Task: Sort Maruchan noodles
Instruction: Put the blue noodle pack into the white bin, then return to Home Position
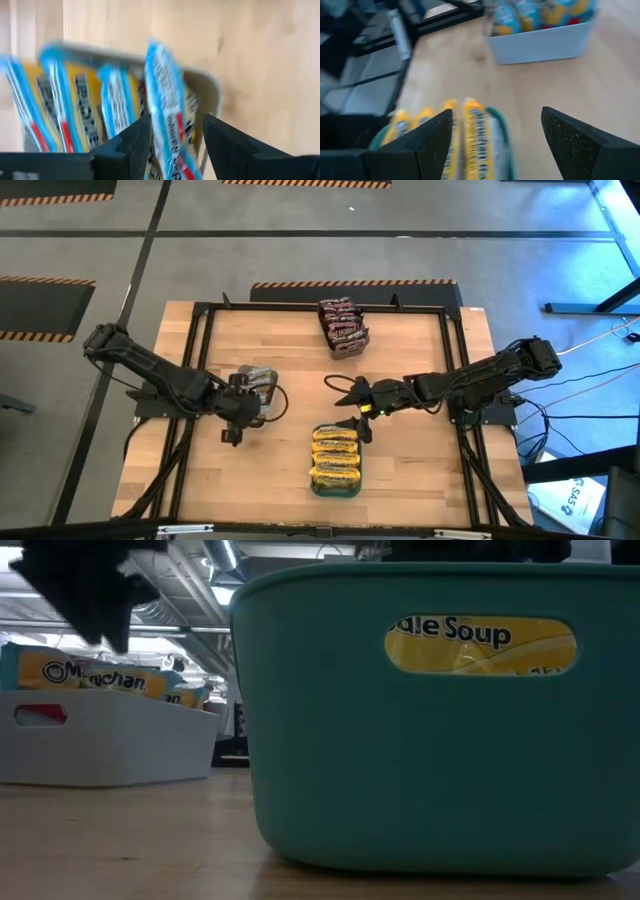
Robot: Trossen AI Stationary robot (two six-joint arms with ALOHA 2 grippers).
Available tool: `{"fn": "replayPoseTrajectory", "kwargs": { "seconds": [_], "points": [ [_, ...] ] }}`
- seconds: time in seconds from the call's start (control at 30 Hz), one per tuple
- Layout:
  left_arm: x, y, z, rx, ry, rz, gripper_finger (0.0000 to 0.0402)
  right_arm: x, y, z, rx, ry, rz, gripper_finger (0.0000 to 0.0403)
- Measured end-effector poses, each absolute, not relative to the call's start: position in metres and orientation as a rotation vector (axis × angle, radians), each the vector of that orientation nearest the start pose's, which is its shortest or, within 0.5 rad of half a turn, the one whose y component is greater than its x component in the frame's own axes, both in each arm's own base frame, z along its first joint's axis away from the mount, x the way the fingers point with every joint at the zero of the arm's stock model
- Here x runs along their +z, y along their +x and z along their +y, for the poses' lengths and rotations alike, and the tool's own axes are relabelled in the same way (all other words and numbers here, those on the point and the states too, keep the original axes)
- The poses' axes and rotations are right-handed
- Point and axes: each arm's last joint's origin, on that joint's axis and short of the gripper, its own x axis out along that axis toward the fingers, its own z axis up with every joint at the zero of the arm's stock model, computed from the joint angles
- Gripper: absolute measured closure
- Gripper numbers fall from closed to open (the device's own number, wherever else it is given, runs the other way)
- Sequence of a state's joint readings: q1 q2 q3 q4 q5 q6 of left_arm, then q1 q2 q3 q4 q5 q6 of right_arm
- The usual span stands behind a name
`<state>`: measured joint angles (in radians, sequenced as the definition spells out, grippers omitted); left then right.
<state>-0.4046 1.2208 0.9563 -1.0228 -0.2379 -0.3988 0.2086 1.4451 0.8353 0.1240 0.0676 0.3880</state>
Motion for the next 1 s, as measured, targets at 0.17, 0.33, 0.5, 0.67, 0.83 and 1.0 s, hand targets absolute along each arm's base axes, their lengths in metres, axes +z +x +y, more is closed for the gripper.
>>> {"fn": "replayPoseTrajectory", "kwargs": {
  "seconds": [0.17,0.33,0.5,0.67,0.83,1.0],
  "points": [
    [0.275,0.19,-0.072,-0.009,0.108,0.987,0.0229,0.238,0.303,0.058,0.141,0.29,0.508,0.0118],
    [0.284,0.18,-0.059,-0.092,0.099,0.683,0.0231,0.259,0.29,0.039,0.116,0.226,0.479,0.0144],
    [0.282,0.167,-0.039,-0.084,0.087,0.497,0.0232,0.27,0.259,0.023,0.057,0.161,0.445,0.0232],
    [0.277,0.149,-0.029,-0.037,0.02,0.432,0.0232,0.279,0.225,0.011,0.009,0.163,0.356,0.0328],
    [0.267,0.144,-0.028,0.002,-0.148,0.411,0.0232,0.283,0.19,0.008,-0.032,0.159,0.262,0.039],
    [0.255,0.147,-0.027,0.047,-0.065,0.373,0.0239,0.28,0.165,0.005,-0.088,0.163,0.178,0.0393]
  ]
}}
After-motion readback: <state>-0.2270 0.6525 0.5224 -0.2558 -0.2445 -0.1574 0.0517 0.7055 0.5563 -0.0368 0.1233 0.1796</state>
